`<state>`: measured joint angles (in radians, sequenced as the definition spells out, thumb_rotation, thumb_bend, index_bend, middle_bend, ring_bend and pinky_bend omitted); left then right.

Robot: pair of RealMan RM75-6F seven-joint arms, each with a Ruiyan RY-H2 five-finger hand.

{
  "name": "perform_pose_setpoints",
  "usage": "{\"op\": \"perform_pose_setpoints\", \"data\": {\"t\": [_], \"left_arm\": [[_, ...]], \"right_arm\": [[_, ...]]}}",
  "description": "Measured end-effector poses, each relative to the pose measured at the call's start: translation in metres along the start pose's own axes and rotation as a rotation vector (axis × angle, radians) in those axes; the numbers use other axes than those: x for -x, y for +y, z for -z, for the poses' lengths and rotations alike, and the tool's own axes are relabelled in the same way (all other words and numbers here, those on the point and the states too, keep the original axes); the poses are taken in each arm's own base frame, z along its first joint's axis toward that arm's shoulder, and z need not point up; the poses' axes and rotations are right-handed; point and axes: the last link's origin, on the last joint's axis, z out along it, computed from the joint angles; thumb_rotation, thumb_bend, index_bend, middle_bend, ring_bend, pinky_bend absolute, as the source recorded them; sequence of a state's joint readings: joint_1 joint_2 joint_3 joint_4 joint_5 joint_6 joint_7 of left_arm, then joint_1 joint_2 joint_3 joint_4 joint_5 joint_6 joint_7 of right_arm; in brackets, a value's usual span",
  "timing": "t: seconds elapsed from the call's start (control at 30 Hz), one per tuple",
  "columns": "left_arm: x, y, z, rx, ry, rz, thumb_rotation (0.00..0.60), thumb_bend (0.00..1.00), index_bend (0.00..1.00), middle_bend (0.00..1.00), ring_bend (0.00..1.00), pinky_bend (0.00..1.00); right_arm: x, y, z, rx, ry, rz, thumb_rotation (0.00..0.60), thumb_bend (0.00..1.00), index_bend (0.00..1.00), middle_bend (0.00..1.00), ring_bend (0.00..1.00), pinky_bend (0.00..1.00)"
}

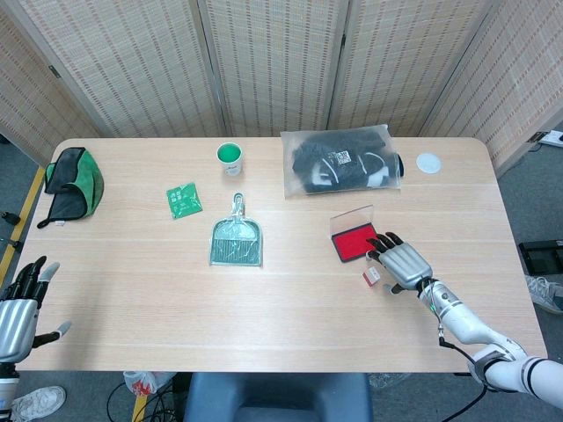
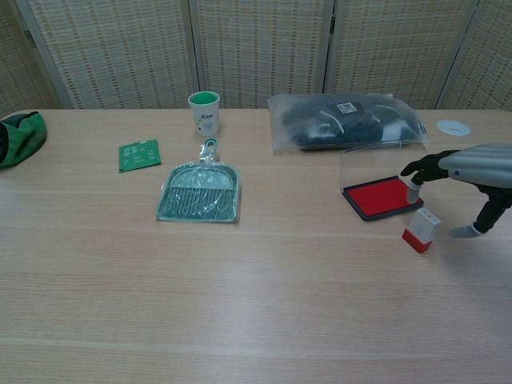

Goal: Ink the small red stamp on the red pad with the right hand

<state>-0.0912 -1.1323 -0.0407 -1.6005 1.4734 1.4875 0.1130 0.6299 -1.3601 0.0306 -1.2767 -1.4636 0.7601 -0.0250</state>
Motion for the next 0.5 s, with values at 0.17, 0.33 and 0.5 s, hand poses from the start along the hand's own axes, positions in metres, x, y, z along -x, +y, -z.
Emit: {"op": "perform_pose_setpoints", "data": {"t": [0.17,0.33,0.5], "left_arm": [[0.000,0.000,0.001,0.001,0.000,0.002,0.600,0.18,0.06,0.00,0.00,0.26],[-0.001,0.000,0.002,0.001,0.003,0.003,0.600,0.18,0.06,0.00,0.00,0.26],[-0.002,0.000,0.002,0.003,0.007,0.005,0.600,0.18,0.06,0.00,0.00,0.26]], "right_arm": [[0.004,-0.001,-0.005,0.001,-0.008,0.009,0.600,0.25,0.28,0.06,0.03,0.00],[0.006,-0.004,-0.010,-0.003,-0.011,0.008,0.600,0.26,0.31,0.07,0.03,0.00],[0.007,-0.006,-0.014,-0.008,-0.003,0.007,0.600,0.27,0.41,0.11,0.03,0.00]]}}
